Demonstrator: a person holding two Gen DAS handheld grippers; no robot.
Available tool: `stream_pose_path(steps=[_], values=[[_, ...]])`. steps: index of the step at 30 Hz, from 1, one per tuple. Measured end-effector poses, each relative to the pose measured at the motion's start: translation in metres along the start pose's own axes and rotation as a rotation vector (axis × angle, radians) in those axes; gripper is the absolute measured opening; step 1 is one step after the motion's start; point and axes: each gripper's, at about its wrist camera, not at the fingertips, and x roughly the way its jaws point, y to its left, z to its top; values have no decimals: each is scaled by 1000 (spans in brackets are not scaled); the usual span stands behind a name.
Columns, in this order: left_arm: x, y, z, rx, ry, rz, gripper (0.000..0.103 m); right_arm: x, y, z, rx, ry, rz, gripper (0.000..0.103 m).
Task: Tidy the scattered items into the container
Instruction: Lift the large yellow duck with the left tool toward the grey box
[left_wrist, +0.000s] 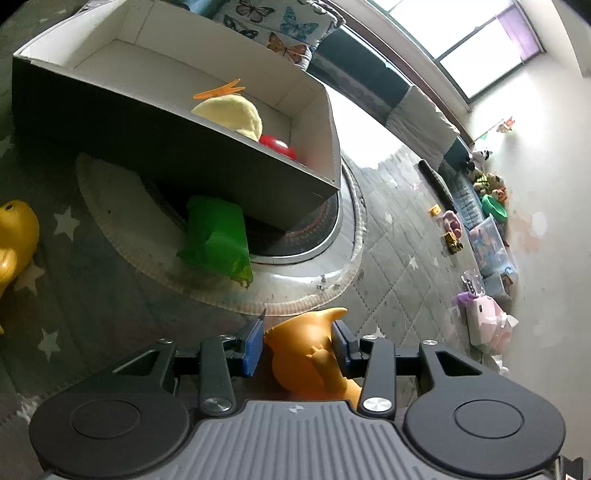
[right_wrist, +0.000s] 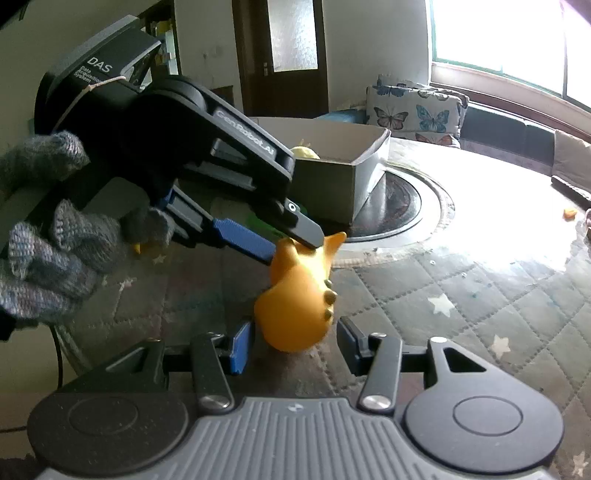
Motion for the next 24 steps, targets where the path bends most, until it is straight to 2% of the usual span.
stream_pose_path(steps=[10,12,17,24], values=[[1,-1,2,-16,6,15,42,8,-4,4,71,3,20,49],[2,1,3,-25,7,11,42,9,-4,3,75,9,24,45],[5,-2,4,-18,4,21,43,9,-3,3,86,5,25,45],[4,1,3,1,9,2,42,8,-2,1,92,4,28,45]])
